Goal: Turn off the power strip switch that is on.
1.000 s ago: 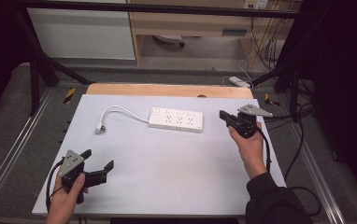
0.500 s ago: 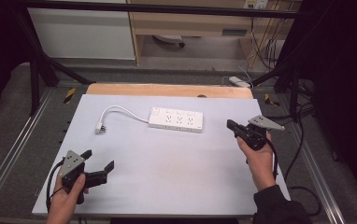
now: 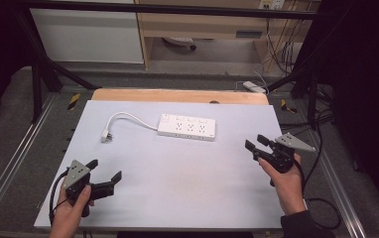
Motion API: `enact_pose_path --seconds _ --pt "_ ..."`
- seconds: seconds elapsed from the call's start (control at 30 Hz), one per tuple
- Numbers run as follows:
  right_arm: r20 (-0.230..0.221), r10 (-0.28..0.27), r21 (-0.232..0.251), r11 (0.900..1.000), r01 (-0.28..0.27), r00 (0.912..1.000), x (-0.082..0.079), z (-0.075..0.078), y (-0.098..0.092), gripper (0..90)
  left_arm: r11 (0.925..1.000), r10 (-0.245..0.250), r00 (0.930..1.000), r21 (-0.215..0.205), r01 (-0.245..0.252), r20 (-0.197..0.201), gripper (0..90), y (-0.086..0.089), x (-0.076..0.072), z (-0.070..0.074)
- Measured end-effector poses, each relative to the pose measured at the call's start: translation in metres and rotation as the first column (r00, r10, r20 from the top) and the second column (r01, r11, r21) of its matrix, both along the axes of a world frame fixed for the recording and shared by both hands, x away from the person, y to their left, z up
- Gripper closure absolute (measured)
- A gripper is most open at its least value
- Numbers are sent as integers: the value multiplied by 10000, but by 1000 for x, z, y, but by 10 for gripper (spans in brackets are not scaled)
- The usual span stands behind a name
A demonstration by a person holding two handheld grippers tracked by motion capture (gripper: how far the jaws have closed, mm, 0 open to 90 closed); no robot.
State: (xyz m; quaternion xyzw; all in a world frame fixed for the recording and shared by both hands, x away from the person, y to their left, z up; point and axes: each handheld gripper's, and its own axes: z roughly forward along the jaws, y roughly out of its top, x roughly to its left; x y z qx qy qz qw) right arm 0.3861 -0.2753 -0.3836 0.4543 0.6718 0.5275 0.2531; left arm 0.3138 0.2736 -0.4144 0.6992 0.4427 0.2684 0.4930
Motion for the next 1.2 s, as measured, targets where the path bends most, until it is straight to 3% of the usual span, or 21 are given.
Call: enact_pose_path --seconds 0.6,0.83,1.2 --pt "204 -500 179 9986 496 9985 -23 -1 -14 52 10000 -17 10000 -40 18 53 49 0 -1 1" --pt "735 -435 -20 9990 437 9963 -34 -6 -18 20 10000 -33 10000 -32 33 42 49 0 -1 1" --pt "297 -379 -97 9992 382 9988 -40 -25 -21 22 10000 -57 10000 -45 57 77 49 -1 -1 1"
